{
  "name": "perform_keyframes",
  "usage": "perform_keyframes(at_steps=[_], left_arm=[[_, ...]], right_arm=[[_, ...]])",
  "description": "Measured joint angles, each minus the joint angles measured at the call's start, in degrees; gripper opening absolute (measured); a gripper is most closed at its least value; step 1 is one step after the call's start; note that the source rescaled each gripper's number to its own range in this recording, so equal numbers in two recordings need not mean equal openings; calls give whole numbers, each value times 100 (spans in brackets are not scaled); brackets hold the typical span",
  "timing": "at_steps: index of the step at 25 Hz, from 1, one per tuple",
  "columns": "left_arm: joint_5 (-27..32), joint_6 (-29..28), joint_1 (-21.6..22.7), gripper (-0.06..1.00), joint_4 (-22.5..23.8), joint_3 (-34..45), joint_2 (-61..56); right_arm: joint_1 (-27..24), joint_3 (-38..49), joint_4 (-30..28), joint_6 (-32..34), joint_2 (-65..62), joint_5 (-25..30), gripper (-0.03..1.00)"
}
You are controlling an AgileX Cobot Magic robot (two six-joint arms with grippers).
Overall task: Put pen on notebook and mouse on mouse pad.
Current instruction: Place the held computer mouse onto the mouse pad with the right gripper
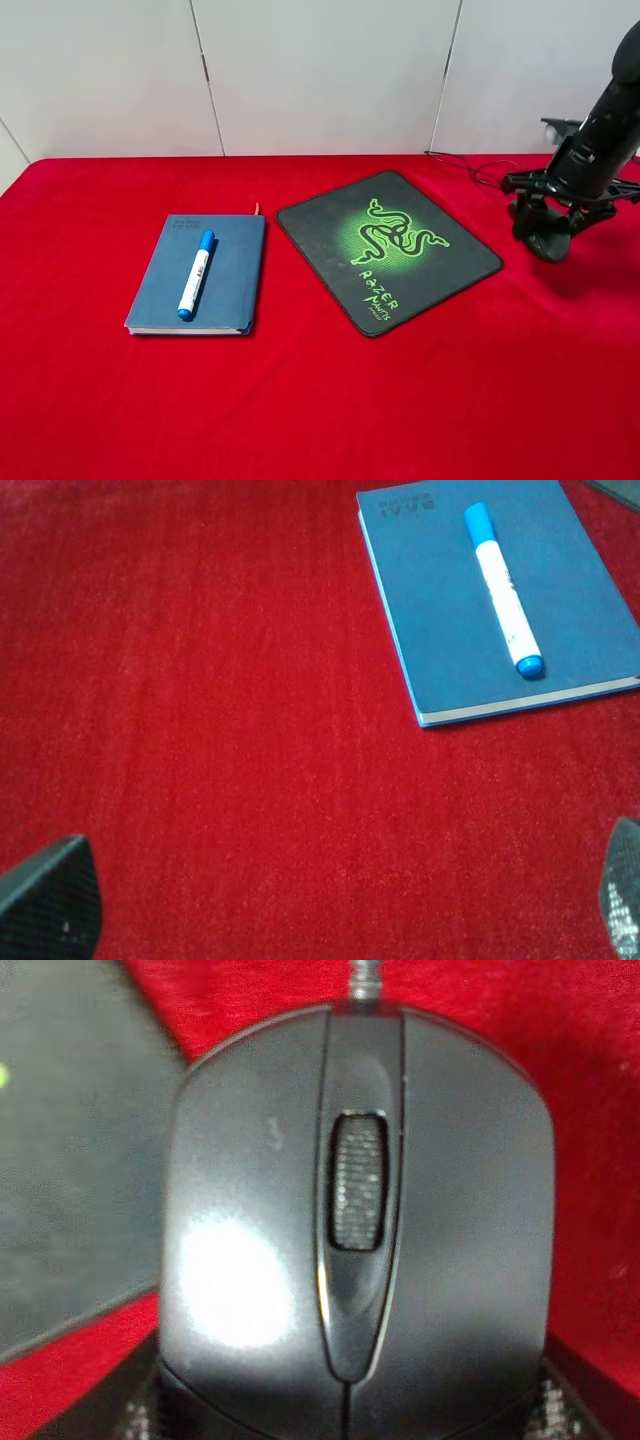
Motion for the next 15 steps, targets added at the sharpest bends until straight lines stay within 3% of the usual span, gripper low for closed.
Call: perform_keyframes(at_steps=[6, 15], left_arm=[[0, 0, 0, 100, 0, 0, 0], [0, 0, 0, 100, 0, 0, 0]], right_arm=[[111, -26, 432, -66, -16, 295, 0], [1292, -26, 450, -26, -16, 208, 0]])
